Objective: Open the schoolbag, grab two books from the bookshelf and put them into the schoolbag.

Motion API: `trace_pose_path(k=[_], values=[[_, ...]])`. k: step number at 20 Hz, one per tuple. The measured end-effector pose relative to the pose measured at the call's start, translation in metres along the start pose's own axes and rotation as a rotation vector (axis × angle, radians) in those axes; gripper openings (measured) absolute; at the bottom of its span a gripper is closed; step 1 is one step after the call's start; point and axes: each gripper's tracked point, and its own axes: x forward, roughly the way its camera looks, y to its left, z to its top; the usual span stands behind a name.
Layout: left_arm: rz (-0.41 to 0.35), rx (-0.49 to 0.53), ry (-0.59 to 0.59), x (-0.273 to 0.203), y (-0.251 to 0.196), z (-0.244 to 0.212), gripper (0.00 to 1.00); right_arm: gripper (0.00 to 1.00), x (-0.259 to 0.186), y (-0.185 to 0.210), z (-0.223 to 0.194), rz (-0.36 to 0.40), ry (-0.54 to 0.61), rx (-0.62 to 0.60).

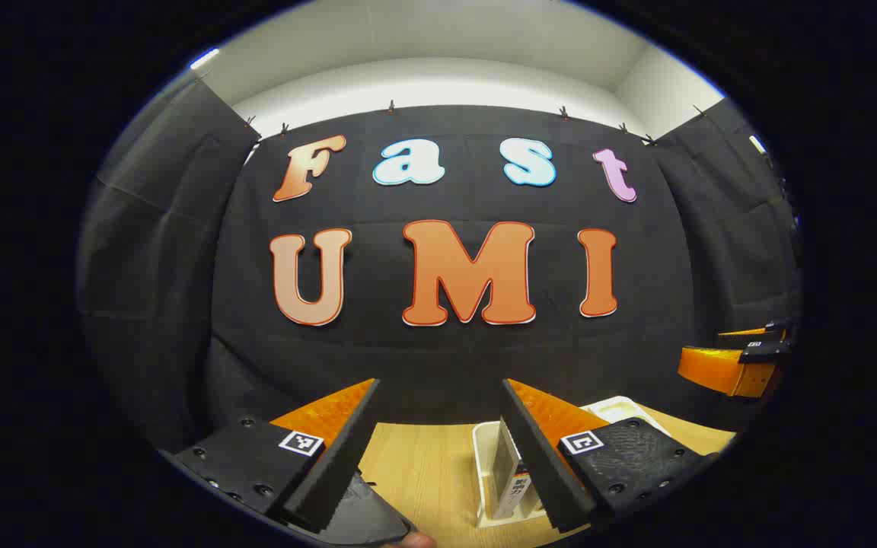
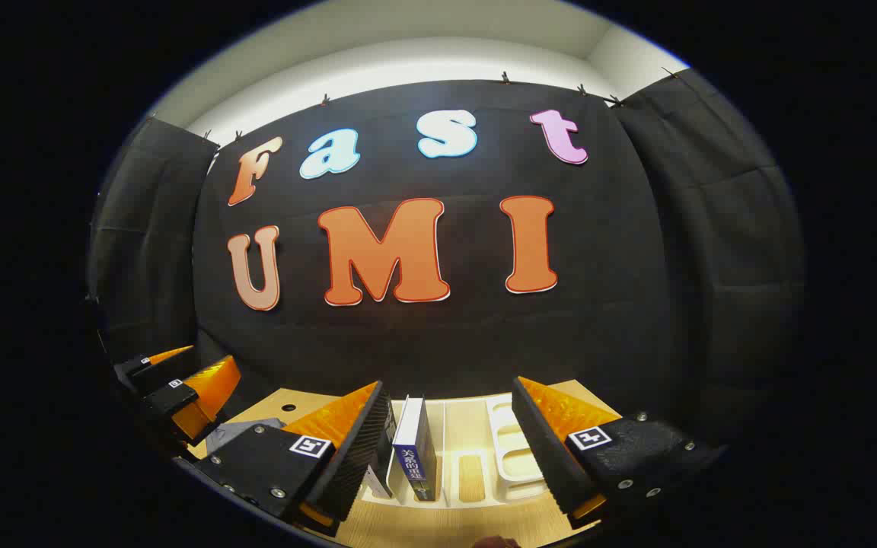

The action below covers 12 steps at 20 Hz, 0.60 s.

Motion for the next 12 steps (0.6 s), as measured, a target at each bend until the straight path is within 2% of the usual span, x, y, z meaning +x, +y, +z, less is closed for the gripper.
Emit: trace_pose_path(k=[2,3,7,8,12], values=[[0.001,0.014,-0.015,0.0,-0.001,0.005,1.0,0.97,0.001,-0.002,0.004,-0.012,-0.025,-0.026],[-0.003,0.011,-0.023,-0.001,-0.002,0.005,0.97,0.97,0.002,0.0,0.007,-0.015,-0.037,-0.048],[-0.008,-0.002,-0.058,0.001,-0.003,0.016,0.97,0.97,0.001,0.005,0.019,-0.032,-0.095,-0.133],[-0.006,0.004,-0.062,0.001,-0.002,0.018,0.97,1.0,0.002,0.009,0.022,-0.037,-0.108,-0.156],[-0.014,0.028,-0.067,0.003,-0.007,0.017,0.97,0.97,0.003,0.015,0.021,-0.033,-0.11,-0.165]])
